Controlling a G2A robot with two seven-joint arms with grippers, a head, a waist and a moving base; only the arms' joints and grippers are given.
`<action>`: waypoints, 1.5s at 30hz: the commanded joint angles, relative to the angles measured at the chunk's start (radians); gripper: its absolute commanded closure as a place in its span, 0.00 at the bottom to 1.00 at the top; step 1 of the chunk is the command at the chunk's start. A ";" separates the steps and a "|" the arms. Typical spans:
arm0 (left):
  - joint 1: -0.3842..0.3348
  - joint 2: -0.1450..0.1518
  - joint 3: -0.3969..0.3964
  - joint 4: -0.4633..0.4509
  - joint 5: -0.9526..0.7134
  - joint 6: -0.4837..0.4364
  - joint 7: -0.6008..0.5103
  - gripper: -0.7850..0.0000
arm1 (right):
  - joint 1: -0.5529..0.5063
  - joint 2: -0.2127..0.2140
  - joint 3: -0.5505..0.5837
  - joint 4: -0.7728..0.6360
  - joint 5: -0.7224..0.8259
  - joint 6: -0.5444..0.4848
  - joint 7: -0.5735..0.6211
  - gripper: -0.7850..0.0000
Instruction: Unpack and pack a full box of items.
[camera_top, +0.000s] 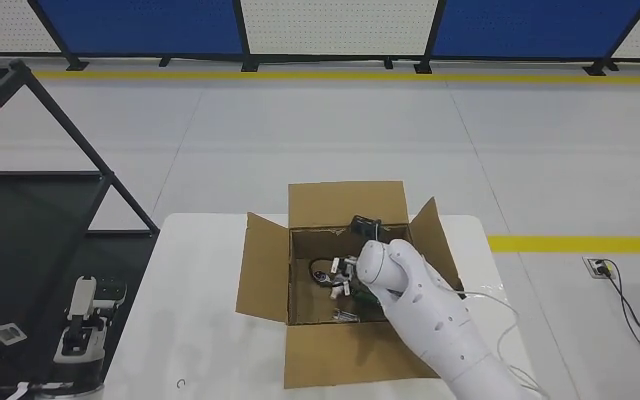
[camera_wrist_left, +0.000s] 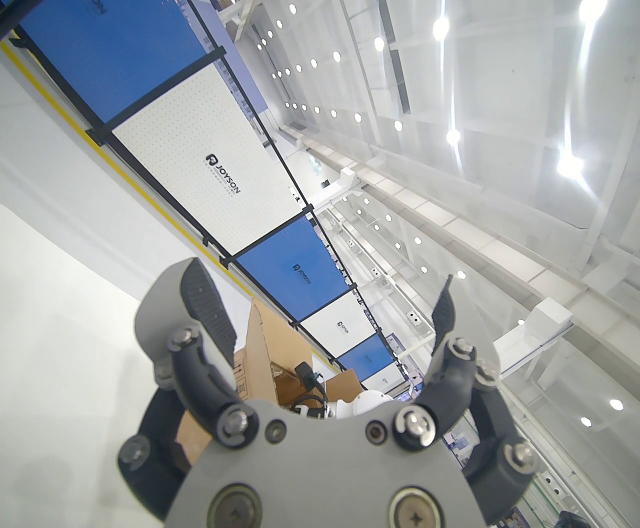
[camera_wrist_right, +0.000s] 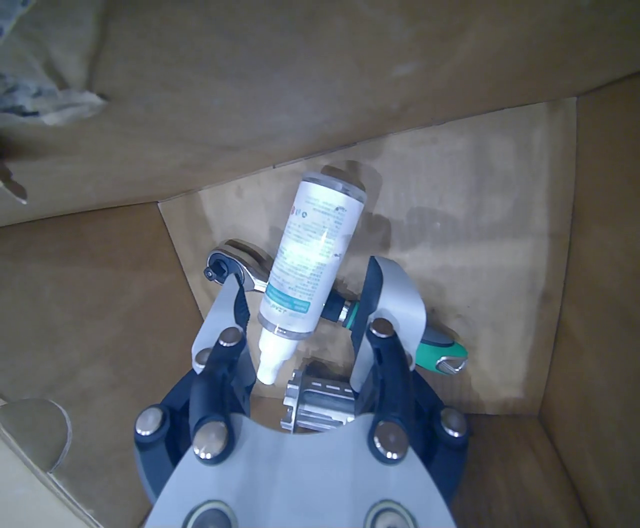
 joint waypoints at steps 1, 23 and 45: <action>0.000 0.000 0.000 0.000 0.000 0.000 0.000 0.00 | 0.002 -0.002 -0.009 0.001 -0.010 0.007 0.016 0.33; 0.000 0.000 0.000 0.000 0.000 0.000 0.000 0.00 | 0.096 -0.099 -0.088 0.270 0.084 -0.053 -0.071 0.55; 0.000 0.000 0.000 0.000 0.000 0.000 0.000 0.00 | -0.055 -0.039 0.039 -0.030 0.006 -0.038 -0.093 1.00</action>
